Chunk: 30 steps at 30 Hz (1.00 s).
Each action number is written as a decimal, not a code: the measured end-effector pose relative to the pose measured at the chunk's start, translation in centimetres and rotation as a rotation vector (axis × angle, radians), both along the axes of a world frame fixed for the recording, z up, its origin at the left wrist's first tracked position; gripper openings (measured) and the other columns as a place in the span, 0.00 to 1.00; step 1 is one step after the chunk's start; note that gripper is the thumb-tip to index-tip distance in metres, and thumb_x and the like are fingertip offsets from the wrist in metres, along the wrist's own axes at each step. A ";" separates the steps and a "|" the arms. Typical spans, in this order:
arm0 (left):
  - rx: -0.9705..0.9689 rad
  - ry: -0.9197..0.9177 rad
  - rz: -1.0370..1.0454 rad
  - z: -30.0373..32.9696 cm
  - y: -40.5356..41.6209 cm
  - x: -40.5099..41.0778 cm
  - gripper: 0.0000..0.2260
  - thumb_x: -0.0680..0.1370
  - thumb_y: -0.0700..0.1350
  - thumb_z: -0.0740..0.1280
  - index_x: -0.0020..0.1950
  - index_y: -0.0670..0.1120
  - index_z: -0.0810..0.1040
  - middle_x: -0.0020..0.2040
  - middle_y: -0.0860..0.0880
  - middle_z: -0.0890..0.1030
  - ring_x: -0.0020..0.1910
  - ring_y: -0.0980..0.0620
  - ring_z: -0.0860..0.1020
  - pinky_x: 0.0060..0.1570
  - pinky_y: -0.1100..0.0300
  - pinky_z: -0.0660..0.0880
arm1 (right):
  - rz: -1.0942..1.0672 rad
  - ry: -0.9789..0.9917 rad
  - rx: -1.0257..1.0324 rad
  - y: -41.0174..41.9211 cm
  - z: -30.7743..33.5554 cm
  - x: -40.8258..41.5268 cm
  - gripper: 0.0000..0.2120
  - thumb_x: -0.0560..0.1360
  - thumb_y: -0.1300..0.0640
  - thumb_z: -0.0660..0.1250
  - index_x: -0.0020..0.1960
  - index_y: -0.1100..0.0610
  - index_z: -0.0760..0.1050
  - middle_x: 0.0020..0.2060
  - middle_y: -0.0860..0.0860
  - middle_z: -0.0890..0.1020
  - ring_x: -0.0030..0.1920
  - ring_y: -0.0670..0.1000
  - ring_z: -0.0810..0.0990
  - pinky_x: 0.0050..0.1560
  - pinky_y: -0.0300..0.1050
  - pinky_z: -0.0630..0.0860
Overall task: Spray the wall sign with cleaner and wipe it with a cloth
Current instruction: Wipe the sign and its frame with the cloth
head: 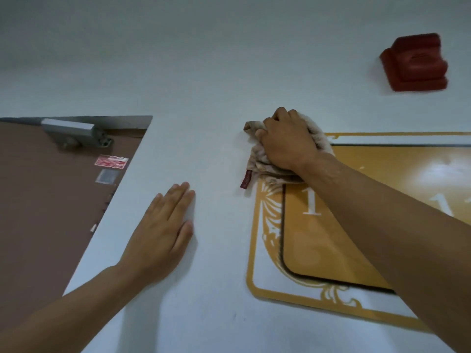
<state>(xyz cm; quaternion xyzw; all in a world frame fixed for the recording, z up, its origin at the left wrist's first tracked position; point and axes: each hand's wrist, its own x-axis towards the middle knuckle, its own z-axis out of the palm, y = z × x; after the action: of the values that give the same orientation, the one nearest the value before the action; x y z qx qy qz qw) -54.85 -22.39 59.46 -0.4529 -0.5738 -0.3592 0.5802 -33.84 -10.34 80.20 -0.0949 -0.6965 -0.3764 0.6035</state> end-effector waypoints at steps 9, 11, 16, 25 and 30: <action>0.008 -0.006 -0.069 -0.5 0.1 -0.7 0.31 0.80 0.54 0.47 0.83 0.47 0.59 0.83 0.52 0.56 0.83 0.56 0.50 0.81 0.57 0.43 | 0.098 -0.044 0.062 -1.5 -1.4 -2.6 0.19 0.83 0.49 0.52 0.52 0.61 0.75 0.51 0.59 0.78 0.52 0.60 0.73 0.59 0.59 0.70; 0.015 -0.009 -0.059 -0.7 0.2 -0.7 0.31 0.80 0.55 0.47 0.83 0.47 0.59 0.83 0.52 0.56 0.83 0.56 0.50 0.81 0.56 0.43 | 0.130 -0.073 0.043 -1.6 -1.9 -2.5 0.19 0.83 0.48 0.52 0.47 0.59 0.74 0.48 0.58 0.79 0.51 0.58 0.74 0.58 0.58 0.70; 0.009 -0.033 -0.048 -1.2 0.4 -0.6 0.30 0.81 0.55 0.46 0.84 0.48 0.55 0.84 0.54 0.52 0.82 0.59 0.46 0.81 0.57 0.41 | 0.179 -0.107 0.064 -1.6 -3.9 -1.9 0.17 0.82 0.52 0.56 0.36 0.57 0.70 0.38 0.57 0.78 0.46 0.60 0.76 0.52 0.56 0.70; 0.047 -0.176 -0.074 -2.2 1.2 1.6 0.31 0.81 0.53 0.49 0.84 0.47 0.52 0.84 0.54 0.50 0.83 0.57 0.46 0.81 0.53 0.43 | 0.259 -0.190 0.033 -1.1 -7.5 -1.2 0.21 0.80 0.50 0.57 0.28 0.52 0.63 0.29 0.46 0.66 0.43 0.52 0.69 0.53 0.56 0.70; 0.035 -0.217 -0.067 -3.5 1.3 2.5 0.31 0.81 0.54 0.49 0.84 0.47 0.52 0.84 0.54 0.50 0.83 0.57 0.46 0.82 0.53 0.43 | 0.241 -0.236 0.050 -0.8 -10.4 -0.7 0.22 0.76 0.43 0.50 0.35 0.54 0.75 0.34 0.48 0.73 0.45 0.52 0.70 0.52 0.50 0.68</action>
<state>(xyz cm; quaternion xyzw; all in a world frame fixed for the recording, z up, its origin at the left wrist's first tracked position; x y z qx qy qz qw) -52.35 -21.10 55.94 -0.4200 -0.6115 -0.4351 0.5103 -34.56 -11.13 69.76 0.0493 -0.7593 -0.3271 0.5603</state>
